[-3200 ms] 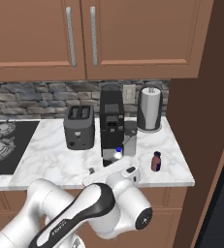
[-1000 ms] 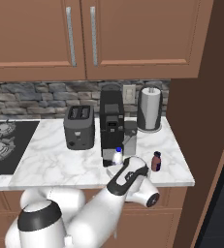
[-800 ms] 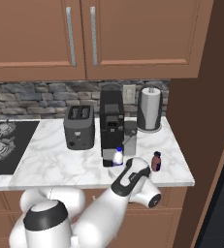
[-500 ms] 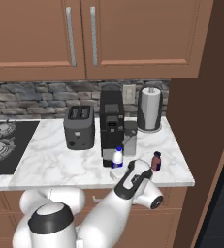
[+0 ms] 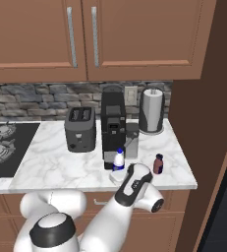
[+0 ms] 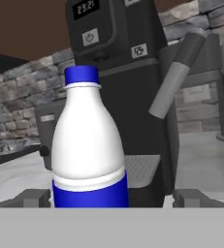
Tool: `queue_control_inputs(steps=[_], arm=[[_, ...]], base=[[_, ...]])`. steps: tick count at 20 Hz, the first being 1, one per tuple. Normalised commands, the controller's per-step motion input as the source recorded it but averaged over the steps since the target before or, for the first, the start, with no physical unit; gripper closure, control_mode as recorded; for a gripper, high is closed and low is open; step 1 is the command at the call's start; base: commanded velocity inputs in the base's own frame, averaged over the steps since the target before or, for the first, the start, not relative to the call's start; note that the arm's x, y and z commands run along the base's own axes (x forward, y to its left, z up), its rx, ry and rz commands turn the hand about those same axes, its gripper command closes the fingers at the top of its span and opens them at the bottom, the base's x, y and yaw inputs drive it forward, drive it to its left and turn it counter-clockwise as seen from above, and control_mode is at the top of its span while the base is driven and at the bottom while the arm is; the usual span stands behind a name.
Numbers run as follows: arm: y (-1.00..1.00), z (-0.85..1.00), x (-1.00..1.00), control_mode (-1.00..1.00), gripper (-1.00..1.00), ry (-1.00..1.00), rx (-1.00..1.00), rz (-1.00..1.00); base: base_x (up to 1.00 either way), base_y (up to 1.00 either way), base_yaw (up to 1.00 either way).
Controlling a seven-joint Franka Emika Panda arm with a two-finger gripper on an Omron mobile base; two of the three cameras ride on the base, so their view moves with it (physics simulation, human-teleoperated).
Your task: Place the drinks on the dining counter in a tight cluster.
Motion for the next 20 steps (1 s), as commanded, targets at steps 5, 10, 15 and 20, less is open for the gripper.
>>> queue_control_inputs(steps=[5, 10, 15, 20], arm=[[0.11, 0.00, 0.00, -1.00, -1.00, 0.00, 0.00, 0.00], [0.08, 0.00, 0.14, -1.00, -1.00, 0.00, 0.00, -0.03], [0.07, 0.00, 0.19, -1.00, -1.00, 0.00, 0.00, -0.03], [0.09, -0.04, 0.15, -1.00, -1.00, 0.00, 0.00, 0.00]], base=[[0.00, 0.00, 0.00], [0.00, 0.00, 0.00], [0.00, 0.00, 0.00], [0.00, 0.00, 0.00]])
